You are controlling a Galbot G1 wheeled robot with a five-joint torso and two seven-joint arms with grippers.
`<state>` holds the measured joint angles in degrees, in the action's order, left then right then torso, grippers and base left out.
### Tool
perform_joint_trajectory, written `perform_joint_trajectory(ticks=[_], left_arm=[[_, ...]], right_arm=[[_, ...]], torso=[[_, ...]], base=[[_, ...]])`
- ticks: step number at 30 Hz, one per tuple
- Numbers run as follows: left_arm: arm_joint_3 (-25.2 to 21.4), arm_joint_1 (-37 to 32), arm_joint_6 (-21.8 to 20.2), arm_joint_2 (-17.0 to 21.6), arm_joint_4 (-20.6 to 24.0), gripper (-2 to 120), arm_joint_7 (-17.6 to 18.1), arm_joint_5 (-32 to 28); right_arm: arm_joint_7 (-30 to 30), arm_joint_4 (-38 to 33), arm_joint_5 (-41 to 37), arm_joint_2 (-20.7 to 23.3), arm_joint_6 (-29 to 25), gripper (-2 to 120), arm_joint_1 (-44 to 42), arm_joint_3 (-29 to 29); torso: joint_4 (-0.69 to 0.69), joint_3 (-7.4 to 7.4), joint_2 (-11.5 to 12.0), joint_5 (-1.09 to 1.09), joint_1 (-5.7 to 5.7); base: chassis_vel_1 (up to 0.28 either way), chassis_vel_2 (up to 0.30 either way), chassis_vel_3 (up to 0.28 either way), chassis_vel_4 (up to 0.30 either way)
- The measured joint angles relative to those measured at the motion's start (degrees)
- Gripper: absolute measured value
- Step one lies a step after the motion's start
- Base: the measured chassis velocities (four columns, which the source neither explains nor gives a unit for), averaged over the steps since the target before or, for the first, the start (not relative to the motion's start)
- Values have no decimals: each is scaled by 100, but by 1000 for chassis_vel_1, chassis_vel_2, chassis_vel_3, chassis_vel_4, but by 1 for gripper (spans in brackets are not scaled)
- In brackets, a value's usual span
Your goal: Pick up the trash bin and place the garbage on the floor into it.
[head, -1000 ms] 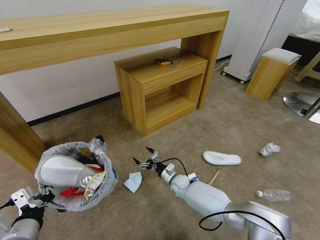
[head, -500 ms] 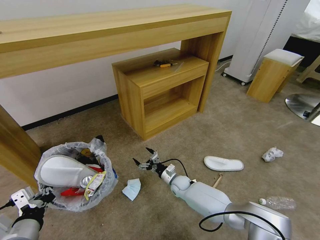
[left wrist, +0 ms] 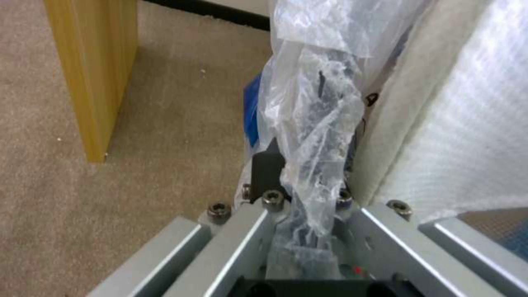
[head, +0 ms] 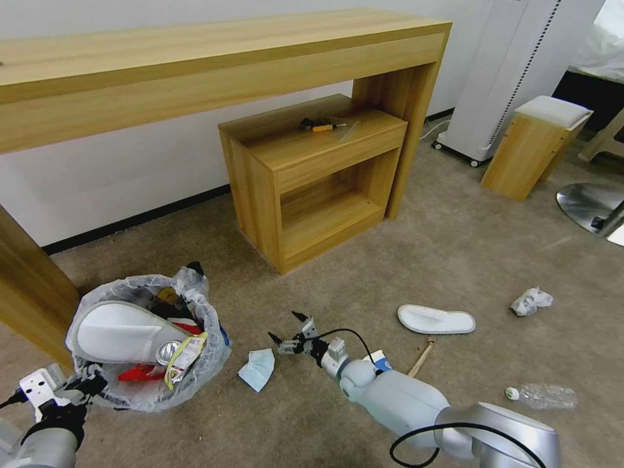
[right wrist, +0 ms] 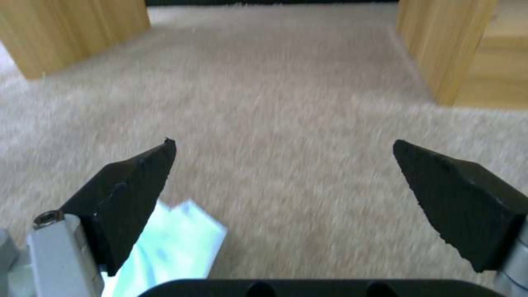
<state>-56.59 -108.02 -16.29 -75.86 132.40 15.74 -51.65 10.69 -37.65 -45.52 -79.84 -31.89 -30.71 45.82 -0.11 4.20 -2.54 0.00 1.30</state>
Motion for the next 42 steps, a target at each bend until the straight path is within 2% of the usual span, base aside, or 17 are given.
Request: perform_joint_trajectory(ticks=[15, 29, 31, 34, 42], left_arm=[[-39, -66, 6, -49, 138, 0, 3, -19], [-55, -147, 14, -115, 225, 0, 4, -7], [-46, -188, 14, -154, 287, 0, 1, 2], [-53, -226, 16, -171, 354, 0, 0, 2], [-72, -282, 25, -215, 474, 0, 0, 1]], right_arm=[[197, 697, 150, -347, 274, 100, -147, 83], [444, 1260, 337, -739, 370, 100, -202, -144], [558, 1575, 402, -1054, 431, 100, -160, -306], [647, 1749, 435, -1238, 495, 100, -112, -424], [760, 1923, 457, -1246, 624, 100, -57, -567]], torso=[[0, 0, 0, 0, 0], [0, 0, 0, 0, 0], [0, 0, 0, -1, 0], [2, 0, 0, 2, 0], [1, 0, 0, 0, 0]], base=[[0, 0, 0, 0], [0, 0, 0, 0], [0, 0, 0, 0], [0, 0, 0, 0], [0, 0, 0, 0]])
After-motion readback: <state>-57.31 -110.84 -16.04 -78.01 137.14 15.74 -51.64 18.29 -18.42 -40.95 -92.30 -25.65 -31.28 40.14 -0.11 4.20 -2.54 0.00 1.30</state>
